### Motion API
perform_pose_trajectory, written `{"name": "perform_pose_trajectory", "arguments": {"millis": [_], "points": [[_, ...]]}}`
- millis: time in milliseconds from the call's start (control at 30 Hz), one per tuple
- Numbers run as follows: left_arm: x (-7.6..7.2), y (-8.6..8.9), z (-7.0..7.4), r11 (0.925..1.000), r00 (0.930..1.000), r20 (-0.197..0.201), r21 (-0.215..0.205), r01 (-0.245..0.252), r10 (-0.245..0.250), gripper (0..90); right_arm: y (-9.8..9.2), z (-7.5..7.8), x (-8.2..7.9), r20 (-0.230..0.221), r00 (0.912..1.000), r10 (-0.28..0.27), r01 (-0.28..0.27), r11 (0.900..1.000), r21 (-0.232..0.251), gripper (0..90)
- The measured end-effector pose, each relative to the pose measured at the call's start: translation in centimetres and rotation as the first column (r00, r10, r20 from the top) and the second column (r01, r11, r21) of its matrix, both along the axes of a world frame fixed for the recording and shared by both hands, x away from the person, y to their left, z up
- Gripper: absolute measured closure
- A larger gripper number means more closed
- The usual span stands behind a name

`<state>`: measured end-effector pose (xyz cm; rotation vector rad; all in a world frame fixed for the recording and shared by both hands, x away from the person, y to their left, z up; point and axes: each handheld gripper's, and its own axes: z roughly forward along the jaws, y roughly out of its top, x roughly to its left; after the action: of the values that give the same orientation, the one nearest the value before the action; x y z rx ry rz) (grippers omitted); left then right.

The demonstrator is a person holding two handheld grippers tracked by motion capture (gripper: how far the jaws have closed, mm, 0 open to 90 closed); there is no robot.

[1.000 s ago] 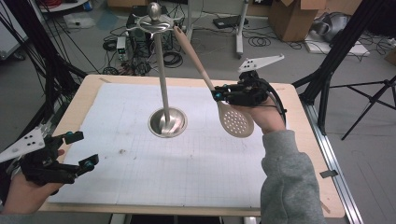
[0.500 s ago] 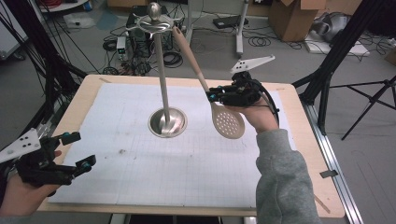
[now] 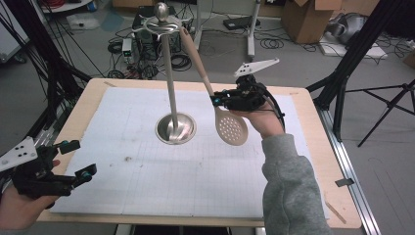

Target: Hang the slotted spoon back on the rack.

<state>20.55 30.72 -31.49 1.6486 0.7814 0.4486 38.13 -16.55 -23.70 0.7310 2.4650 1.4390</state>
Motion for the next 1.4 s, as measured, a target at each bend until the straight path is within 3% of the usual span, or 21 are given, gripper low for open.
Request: {"name": "perform_pose_trajectory", "arguments": {"millis": [367,1400], "points": [[-0.3,0.4,0.1,0.9999,1.0000,0.001,-0.009,-0.007,0.007,2.6,2.0,-0.7,0.7,-0.006,1.0000,-0.001,0.001,1.000,-0.014,77.8],[-1.3,1.3,0.1,0.9995,0.9995,0.005,-0.004,-0.032,0.032,2.7,4.8,-2.0,2.2,-0.004,0.9999,-0.014,0.014,0.999,-0.043,77.8]]}}
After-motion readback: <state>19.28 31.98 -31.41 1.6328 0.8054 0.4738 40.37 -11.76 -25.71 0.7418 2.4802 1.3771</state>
